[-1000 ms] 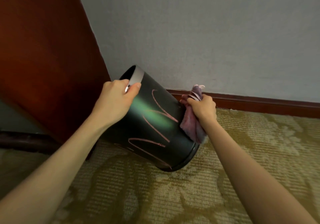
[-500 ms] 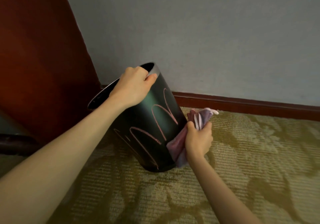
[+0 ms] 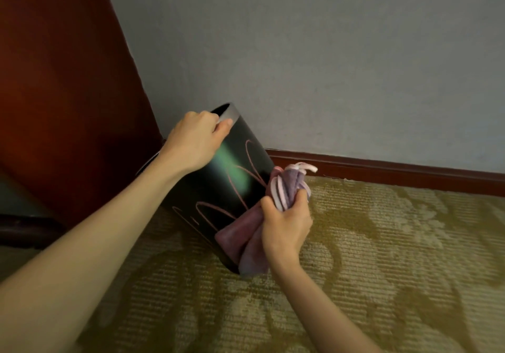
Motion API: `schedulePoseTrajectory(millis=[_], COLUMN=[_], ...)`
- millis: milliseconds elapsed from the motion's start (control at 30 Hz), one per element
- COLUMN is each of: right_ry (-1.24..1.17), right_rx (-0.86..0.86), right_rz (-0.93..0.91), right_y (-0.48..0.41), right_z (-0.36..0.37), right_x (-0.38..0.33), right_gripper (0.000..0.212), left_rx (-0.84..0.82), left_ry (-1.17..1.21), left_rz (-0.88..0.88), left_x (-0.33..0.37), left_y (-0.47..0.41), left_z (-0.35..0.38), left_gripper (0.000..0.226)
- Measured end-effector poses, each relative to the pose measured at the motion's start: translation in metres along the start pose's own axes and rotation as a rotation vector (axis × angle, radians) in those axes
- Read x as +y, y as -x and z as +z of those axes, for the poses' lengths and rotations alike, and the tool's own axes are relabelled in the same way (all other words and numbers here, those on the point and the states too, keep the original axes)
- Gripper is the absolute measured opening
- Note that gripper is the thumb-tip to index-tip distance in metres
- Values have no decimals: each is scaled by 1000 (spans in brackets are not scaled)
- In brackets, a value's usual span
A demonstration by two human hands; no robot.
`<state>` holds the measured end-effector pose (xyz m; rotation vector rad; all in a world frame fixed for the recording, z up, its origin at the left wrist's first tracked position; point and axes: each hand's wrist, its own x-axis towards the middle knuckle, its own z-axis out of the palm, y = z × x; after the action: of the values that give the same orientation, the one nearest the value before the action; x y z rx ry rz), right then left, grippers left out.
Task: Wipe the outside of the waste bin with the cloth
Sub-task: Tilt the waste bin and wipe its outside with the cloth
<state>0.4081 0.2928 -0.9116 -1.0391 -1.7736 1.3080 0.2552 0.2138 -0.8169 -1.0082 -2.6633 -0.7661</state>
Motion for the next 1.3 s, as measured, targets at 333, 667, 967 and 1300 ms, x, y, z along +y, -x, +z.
schedulePoseTrajectory(millis=[333,667,967,1300], right_ry=[219,281,128,85], right_rx=[-119,-312,10,-14], right_rz=[10,214,98,-240], right_y=[-77,-136,-65,12], right_z=[31,41,24,20], right_x=[-37,-27,-30,-18], right_gripper=[31,56,33,34], left_rx=[6,25,42,67], left_ry=[88,96,105,35], left_rz=[-7,-6,-60,2], left_x=[-16,-8,-7,-8], left_y=[17,22,17,19], left_z=[-13,-8,-9,-10], left_gripper=[50,50,50,50])
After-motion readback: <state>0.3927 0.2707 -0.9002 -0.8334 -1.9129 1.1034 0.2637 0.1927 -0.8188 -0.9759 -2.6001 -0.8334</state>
